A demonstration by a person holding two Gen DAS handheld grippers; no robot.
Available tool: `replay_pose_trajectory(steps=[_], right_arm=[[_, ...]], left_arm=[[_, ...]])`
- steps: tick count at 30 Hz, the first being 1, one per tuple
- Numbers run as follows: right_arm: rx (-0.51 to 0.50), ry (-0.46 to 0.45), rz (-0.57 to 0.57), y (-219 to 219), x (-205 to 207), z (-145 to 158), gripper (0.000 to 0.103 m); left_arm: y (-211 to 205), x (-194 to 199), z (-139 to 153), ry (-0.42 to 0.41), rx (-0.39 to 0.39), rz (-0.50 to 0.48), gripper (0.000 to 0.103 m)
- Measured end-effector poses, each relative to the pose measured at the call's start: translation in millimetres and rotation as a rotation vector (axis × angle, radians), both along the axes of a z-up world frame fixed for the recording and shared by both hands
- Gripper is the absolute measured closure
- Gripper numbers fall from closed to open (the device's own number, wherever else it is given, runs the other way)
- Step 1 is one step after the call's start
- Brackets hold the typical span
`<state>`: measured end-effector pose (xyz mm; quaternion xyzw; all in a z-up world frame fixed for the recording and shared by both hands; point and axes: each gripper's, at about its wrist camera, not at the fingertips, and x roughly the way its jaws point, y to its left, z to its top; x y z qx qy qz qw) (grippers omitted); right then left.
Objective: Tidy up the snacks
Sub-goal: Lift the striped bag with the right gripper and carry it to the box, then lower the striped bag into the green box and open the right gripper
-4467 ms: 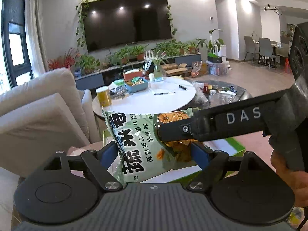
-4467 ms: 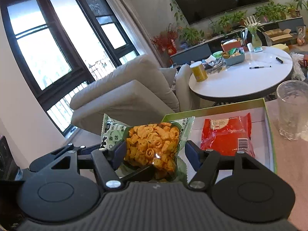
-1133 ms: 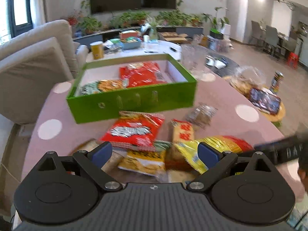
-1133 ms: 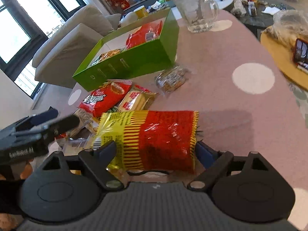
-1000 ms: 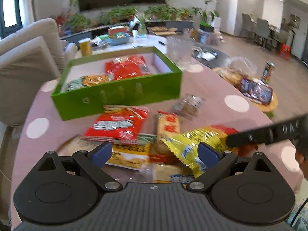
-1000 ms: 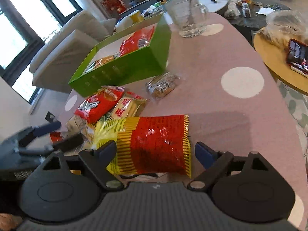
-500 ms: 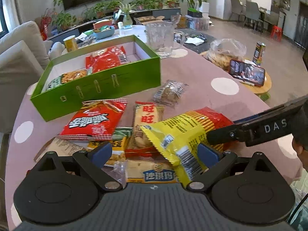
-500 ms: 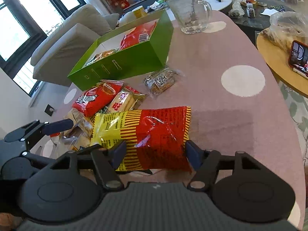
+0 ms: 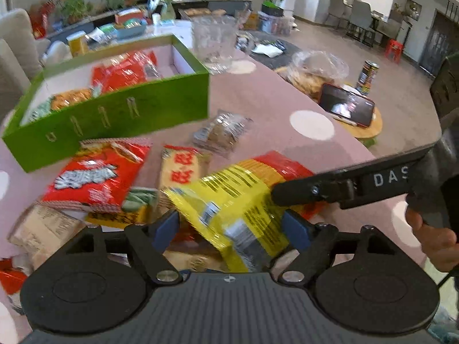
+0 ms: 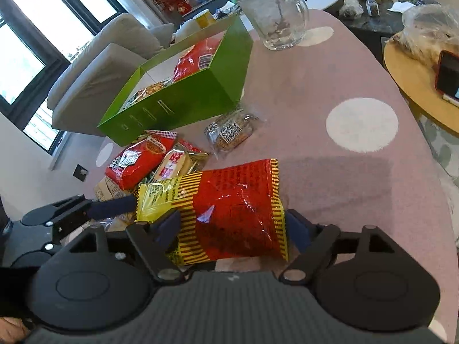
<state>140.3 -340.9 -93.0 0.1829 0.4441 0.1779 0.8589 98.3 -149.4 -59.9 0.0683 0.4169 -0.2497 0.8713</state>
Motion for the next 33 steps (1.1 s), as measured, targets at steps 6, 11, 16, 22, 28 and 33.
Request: replay_pose_trajectory(steps=[6,11,16,22,28,33], right_arm=[[-0.04,-0.028,0.02,5,-6,1,0.051],[-0.017,-0.033,0.011,6,-10,5,0.061],[0.024,-0.089,-0.006,7,-18,23,0.061],[0.048,-0.18,-0.001,20,-18,53,0.061],[0.055,-0.242,0.027,40,-8,73,0.061],[0.048,-0.268,0.042,51,13,80,0.061]], left_arm=[[-8,-1,-5,-0.002,0.02,-0.014,0.038],[-8,-7,6,-0.055,0.035,-0.027,0.043],[4,-14,32,-0.14,0.019,-0.049,0.044],[19,-20,60,-0.273,0.023,-0.029,0.043],[40,-14,76,-0.332,0.013,0.017,0.043],[46,8,85,-0.371,0.045,0.015,0.042]])
